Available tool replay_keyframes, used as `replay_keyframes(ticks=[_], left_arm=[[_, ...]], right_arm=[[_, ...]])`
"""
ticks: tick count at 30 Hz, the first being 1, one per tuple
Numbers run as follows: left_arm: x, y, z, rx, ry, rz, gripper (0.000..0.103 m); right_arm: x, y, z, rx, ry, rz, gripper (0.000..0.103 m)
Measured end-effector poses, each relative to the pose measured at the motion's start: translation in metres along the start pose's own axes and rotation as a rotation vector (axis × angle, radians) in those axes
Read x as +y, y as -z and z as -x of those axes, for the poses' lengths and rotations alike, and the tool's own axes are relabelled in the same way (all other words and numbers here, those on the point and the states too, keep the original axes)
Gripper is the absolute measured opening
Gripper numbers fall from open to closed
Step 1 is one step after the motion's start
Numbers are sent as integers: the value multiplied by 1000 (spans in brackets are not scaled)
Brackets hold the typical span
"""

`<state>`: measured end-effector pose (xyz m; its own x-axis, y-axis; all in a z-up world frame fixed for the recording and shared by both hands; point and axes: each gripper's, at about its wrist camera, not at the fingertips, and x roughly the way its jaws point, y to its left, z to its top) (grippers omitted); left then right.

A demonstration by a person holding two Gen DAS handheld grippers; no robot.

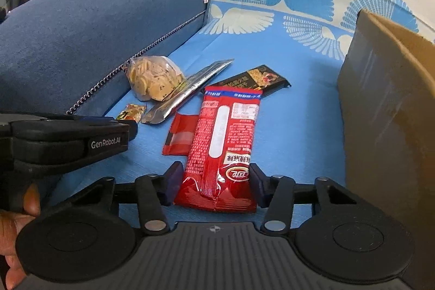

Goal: Organize snacks
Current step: 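Grasp the red wafer pack with right tool while left grasps small gold-wrapped cake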

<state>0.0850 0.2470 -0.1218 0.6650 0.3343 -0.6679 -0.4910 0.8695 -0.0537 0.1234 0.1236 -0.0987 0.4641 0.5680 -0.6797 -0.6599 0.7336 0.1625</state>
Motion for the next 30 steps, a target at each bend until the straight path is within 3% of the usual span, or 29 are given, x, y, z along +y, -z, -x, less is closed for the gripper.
replay_keyframes(ticks=[5, 6, 7, 9, 10, 11, 17, 20, 21, 22, 23, 25, 30], left_arm=[[3, 2, 17, -8, 63, 12, 21], [4, 3, 21, -5, 75, 17, 21], [6, 4, 27, -1, 91, 22, 21], [8, 7, 38, 13, 127, 25, 16], [9, 9, 43, 18, 141, 24, 7], [10, 11, 49, 29, 164, 24, 7], [21, 13, 77, 24, 212, 63, 7], [27, 10, 76, 37, 215, 114, 7], [27, 10, 75, 41, 213, 118, 8], [26, 10, 75, 45, 207, 112, 12], [24, 10, 73, 53, 199, 107, 15], [23, 11, 69, 65, 190, 104, 32], [22, 11, 58, 73, 175, 107, 36]], right_arm=[[-5, 0, 21, -5, -4, -13, 47], [-6, 1, 26, -5, -4, -15, 21], [-7, 1, 32, -5, -2, -13, 4], [-9, 3, 42, 5, -9, -12, 4], [-10, 4, 47, 6, -14, -12, 4], [-10, 6, 53, 8, -19, -8, 4], [-14, 34, 82, 13, -46, -14, 6], [-15, 39, 88, 9, -47, -26, 17], [-15, 38, 91, -16, -55, -27, 28], [-15, 37, 93, -34, -58, -28, 39], [-15, 36, 93, -49, -57, -33, 42], [-17, 34, 91, -59, -64, -53, 44], [-12, 28, 72, -69, -75, -60, 56]])
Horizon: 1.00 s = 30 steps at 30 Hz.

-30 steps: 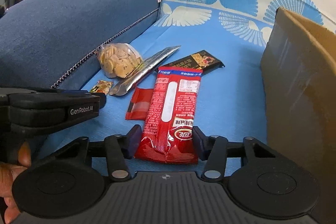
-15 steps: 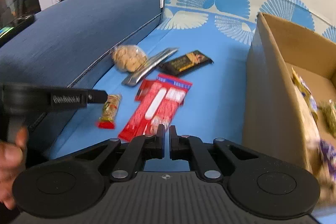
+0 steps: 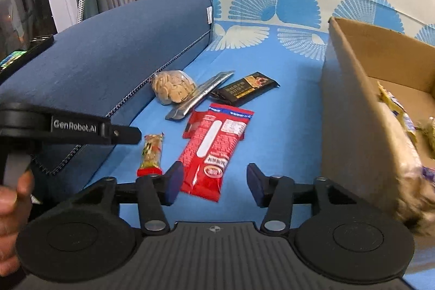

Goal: Organize snacks
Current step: 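Grasp the red wafer pack with right tool while left grasps small gold-wrapped cake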

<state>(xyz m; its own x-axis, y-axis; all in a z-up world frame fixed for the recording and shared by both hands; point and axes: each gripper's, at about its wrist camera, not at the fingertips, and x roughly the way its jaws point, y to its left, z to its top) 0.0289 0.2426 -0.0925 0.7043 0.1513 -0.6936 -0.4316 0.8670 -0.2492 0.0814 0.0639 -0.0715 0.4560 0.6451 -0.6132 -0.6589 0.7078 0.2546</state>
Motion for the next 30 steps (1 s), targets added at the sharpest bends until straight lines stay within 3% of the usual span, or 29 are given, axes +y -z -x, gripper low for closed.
replay_keyframes(ticks=[2, 6, 11, 14, 17, 19, 20, 24, 30], left_arm=[[1, 0, 0, -19, 3, 8, 36], [1, 1, 0, -35, -2, 4, 39], [-2, 0, -3, -45, -24, 2, 42], [-2, -1, -6, -41, -25, 1, 49], [-3, -2, -10, -27, -25, 1, 56], [-3, -3, -16, -2, -20, 3, 64], [-3, -3, -19, 13, -16, 5, 65], [-6, -3, -32, 69, -30, -7, 66], [-20, 1, -45, 103, -79, -93, 66]], right_arm=[[1, -2, -11, 3, -3, -5, 60], [7, -7, -36, 8, 18, -11, 89], [11, -8, -60, 27, 19, -21, 93], [17, -4, -71, 55, 47, 33, 93], [19, 1, -73, 71, 72, 89, 87], [18, 1, -70, 67, 65, 97, 66], [17, 1, -68, 65, 59, 100, 62], [11, 1, -59, 77, 61, 102, 53], [-4, 3, -41, 113, 72, 71, 50]])
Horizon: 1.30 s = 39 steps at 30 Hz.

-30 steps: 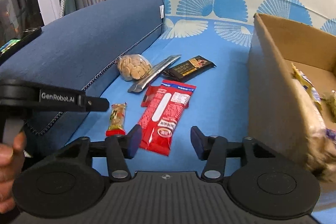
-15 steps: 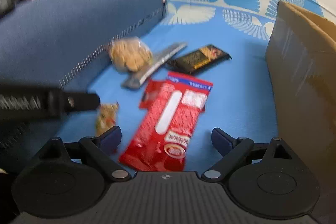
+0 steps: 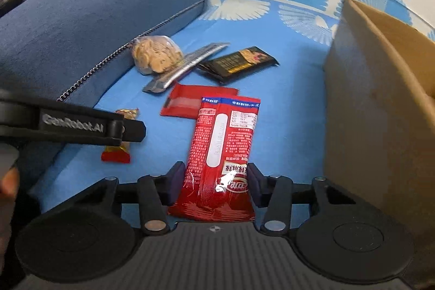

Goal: Organize snacks
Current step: 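Grasp the red wafer pack with right tool while left grasps small gold-wrapped cake, then lift the red wafer pack and gold-wrapped cake toward the box with both tools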

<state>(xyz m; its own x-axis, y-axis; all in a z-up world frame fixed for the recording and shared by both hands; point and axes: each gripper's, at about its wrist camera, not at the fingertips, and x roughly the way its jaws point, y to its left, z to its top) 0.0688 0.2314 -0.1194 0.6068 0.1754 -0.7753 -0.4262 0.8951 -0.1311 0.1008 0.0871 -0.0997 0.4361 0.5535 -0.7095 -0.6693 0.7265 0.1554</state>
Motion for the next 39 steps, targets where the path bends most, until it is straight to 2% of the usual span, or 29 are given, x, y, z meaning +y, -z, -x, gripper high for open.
replay_keyframes(ticks=[2, 4, 5, 7, 11, 16, 17, 18, 19, 24, 29, 33, 39], left_arm=[[-6, 2, -2, 1, -35, -40, 56], [-12, 4, -1, -4, -55, -78, 29], [-14, 5, -1, -8, -55, -93, 21], [-15, 6, 2, -18, -54, -111, 19], [-8, 6, 14, -42, -3, -87, 19], [2, 9, 30, 28, 111, -72, 19], [3, 11, 33, 48, 140, -76, 19], [5, 13, 38, 57, 155, -80, 19], [6, 15, 42, 57, 158, -82, 19], [7, 20, 40, 97, 159, -66, 19], [7, 19, 26, 159, 132, -43, 27], [8, 20, 24, 164, 143, -44, 31], [6, 20, 22, 165, 142, -53, 35]], right_arm=[[-4, 2, 7, 15, -9, -20, 50], [-5, 5, 14, 48, -36, -33, 50], [-5, 6, 17, 65, -48, -40, 50], [-3, 8, 24, 104, -69, -45, 50], [6, 16, 45, 142, -70, -36, 50], [13, 35, 61, 147, -63, -38, 52], [13, 39, 60, 142, -56, -38, 53], [14, 41, 60, 132, -46, -36, 61], [14, 42, 59, 127, -34, -31, 70], [14, 43, 59, 70, -26, 21, 81], [12, 44, 49, 65, -16, 31, 81], [11, 46, 40, 78, -19, 12, 81], [17, 49, 34, 67, -9, 53, 79]])
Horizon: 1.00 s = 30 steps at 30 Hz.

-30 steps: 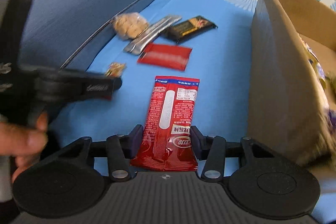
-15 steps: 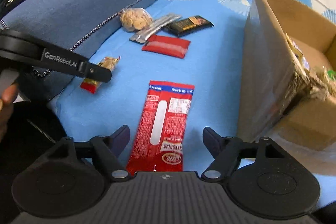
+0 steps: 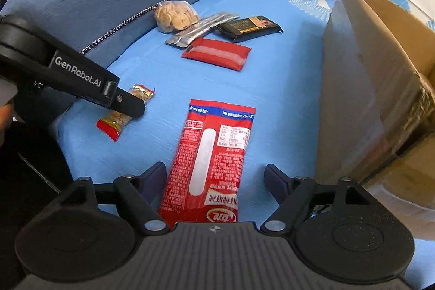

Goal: Organize snacks
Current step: 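Lift the red wafer pack and gold-wrapped cake toward the box with both tools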

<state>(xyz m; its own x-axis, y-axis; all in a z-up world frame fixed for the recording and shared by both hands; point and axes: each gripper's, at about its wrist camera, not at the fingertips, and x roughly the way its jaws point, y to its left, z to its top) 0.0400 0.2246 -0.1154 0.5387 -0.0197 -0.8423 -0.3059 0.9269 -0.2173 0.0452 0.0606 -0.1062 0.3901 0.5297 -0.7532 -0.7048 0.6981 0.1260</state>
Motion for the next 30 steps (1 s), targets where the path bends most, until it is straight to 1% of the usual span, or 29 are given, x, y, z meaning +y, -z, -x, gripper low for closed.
replay_keyframes(ticks=[2, 3, 4, 6, 13, 15, 16, 17, 30], left_arm=[[-3, 0, -1, -1, -5, -14, 36], [-4, 0, -1, -3, -9, -21, 37], [-5, 1, -1, -4, -14, -28, 37], [-8, 1, -2, -6, -22, -40, 37], [-7, 0, -1, -16, -30, -38, 36], [-8, 1, 0, -19, -35, -38, 31], [-8, 1, 0, -21, -40, -37, 24], [-8, 1, 1, -23, -41, -36, 21], [-7, 2, 4, -39, -44, -17, 20]], right_arm=[[-1, 0, 0, -4, 0, 1, 75], [-1, 0, 1, -7, -4, 1, 67], [-1, -1, 1, -11, -9, 2, 58], [0, -2, 3, -22, -7, 14, 52], [-2, -4, 9, -50, -2, 4, 50], [-5, -4, 10, -57, -3, -7, 50], [-6, -4, 10, -56, -3, -11, 50], [-6, -4, 10, -53, -2, -14, 50], [-6, -5, 8, -50, 11, -17, 50]])
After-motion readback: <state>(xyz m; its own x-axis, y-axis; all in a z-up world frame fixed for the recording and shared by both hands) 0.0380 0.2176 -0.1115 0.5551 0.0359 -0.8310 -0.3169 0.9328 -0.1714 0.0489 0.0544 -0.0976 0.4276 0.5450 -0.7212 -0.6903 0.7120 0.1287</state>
